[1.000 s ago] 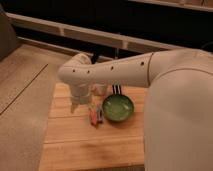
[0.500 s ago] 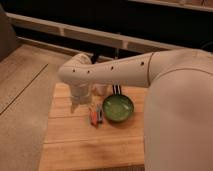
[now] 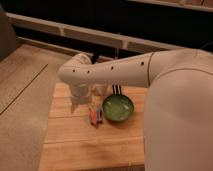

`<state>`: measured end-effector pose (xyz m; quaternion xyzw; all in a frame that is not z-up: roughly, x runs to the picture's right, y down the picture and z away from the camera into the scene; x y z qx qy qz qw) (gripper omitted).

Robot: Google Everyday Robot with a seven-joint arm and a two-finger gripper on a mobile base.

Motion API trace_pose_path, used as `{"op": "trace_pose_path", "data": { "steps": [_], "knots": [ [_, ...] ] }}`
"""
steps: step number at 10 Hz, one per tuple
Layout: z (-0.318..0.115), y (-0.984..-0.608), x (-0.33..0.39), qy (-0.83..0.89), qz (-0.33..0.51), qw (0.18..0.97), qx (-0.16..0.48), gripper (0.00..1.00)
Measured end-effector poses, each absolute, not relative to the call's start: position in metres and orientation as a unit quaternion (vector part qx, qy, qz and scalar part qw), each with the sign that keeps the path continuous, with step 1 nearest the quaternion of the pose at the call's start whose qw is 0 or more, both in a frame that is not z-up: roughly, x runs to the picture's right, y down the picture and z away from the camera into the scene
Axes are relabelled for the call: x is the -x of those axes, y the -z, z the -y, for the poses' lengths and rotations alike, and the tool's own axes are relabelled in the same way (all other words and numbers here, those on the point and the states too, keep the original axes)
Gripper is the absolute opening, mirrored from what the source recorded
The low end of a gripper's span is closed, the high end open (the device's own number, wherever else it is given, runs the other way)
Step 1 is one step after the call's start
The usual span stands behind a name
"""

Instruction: Place the eraser in the ceramic cup

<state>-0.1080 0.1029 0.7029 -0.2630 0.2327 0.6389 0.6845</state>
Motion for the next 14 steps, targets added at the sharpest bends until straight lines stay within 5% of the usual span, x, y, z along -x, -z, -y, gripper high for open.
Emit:
{"op": "trace_pose_path", "data": {
  "steps": [3,7,14],
  "knots": [
    [-0.071,-0.717,0.089,-0.641,-0.2,0.706,0.225,0.65],
    [0.034,-0.735,-0.026,-0.657,-0.143,0.734,0.095,0.65],
    [0.022,-0.765,-0.037,-0.635,-0.156,0.753,0.078,0.65]
  ]
}}
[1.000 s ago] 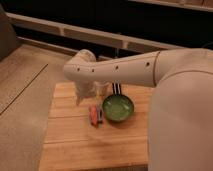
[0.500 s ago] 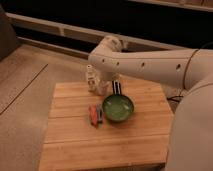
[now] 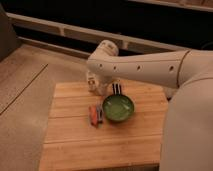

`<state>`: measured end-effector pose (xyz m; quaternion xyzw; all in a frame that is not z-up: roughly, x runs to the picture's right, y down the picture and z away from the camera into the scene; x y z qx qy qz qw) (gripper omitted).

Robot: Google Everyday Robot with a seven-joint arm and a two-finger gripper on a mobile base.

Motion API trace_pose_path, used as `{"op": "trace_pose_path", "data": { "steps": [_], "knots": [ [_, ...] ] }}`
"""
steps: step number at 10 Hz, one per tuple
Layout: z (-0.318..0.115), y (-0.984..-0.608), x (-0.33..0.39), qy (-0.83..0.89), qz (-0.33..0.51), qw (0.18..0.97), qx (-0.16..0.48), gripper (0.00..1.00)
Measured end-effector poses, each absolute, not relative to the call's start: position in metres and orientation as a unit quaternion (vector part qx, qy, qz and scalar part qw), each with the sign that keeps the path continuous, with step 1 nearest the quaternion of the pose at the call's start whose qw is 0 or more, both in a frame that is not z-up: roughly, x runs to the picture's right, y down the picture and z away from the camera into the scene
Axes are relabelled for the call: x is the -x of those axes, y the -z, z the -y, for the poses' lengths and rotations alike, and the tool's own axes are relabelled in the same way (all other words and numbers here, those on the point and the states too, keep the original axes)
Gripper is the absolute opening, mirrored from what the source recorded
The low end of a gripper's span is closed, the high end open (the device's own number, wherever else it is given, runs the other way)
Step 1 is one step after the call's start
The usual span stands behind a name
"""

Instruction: Place the eraser in the ceramic cup

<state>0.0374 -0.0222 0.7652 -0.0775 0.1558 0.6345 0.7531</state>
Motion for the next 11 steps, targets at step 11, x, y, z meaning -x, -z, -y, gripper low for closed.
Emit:
{"op": "trace_pose_path", "data": {
  "steps": [11],
  "knots": [
    [0.101,-0.842,-0.147,-0.677,-0.04,0.733,0.046,0.65]
  ]
}}
